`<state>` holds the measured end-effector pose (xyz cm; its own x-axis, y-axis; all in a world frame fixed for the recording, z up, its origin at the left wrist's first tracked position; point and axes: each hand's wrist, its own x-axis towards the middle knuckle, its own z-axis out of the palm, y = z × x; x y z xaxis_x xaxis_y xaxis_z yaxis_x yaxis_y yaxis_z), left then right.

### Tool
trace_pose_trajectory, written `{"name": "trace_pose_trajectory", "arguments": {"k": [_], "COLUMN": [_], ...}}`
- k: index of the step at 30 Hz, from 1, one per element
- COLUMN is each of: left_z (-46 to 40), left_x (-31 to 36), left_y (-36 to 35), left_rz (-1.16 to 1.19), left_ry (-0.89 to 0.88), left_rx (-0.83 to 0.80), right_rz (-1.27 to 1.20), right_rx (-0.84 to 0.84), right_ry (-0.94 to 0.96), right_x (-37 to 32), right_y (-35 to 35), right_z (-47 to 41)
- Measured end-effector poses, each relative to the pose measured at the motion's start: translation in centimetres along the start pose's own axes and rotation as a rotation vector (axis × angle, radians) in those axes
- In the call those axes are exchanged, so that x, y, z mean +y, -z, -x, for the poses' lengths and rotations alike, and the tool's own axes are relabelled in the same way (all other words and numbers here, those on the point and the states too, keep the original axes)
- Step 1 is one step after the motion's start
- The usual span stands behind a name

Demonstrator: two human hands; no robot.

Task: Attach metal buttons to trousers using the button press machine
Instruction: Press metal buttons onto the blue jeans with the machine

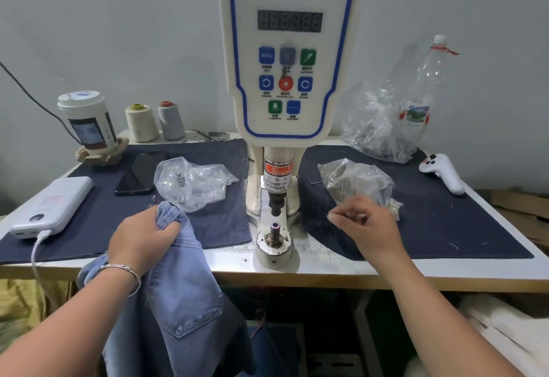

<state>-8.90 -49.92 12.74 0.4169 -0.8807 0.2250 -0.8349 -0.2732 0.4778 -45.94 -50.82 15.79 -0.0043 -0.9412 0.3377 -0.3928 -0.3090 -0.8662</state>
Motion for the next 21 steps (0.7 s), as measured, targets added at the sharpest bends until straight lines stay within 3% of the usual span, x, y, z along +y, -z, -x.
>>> {"name": "trace_pose_trajectory", "arguments": {"k": [4,8,21], "left_z": [0.0,0.0,0.2], "left_x": [0.1,0.1,0.3], "left_y": [0.1,0.0,0.0], "left_rz": [-0.004,0.007,0.030], "left_ry": [-0.004,-0.008,-0.019], "left_rx": [-0.010,-0.003,0.028], "right_rz": [-0.081,-0.052,-0.068], "right_rx": [-0.155,-0.226,-0.236], "right_ry": [0.108,0.081,0.049], "right_x": [-3.4,-3.8,-3.9], "right_y": [-3.8,-5.3,-5.8], "right_z": [0.3,0.3,0.2]}}
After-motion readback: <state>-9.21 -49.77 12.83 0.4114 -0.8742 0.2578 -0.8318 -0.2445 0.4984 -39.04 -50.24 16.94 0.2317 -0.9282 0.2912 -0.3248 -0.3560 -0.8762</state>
